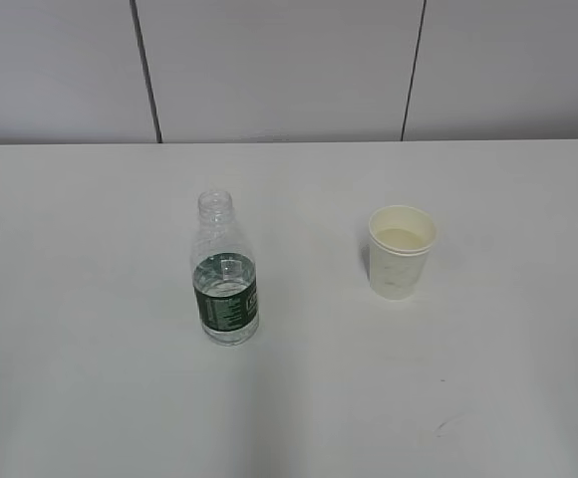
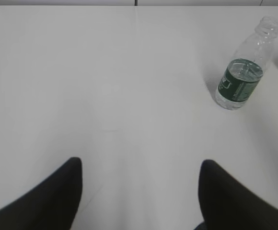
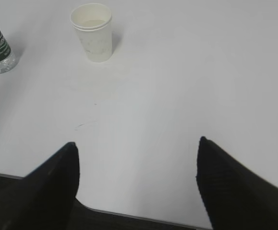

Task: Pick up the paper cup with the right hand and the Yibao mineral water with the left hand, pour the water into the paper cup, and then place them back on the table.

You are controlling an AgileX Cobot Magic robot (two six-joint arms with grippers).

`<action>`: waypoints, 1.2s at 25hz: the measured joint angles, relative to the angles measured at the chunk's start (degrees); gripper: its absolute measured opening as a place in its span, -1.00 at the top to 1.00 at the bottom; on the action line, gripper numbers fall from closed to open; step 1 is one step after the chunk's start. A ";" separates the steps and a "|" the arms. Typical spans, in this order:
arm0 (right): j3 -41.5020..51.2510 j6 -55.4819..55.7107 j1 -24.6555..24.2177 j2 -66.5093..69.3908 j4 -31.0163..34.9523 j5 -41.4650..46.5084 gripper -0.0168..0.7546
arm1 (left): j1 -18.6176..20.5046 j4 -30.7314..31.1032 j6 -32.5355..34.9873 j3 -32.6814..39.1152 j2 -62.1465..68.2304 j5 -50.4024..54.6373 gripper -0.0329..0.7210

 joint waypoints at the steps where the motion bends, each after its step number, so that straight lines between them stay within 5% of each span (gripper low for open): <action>1: 0.00 0.00 0.00 0.00 0.00 0.00 -0.58 | 0.00 0.00 0.00 0.00 0.00 0.00 -0.33; 30: 0.00 0.00 0.00 0.00 0.00 0.00 -0.58 | 0.00 -0.86 0.00 0.00 0.00 0.00 -0.33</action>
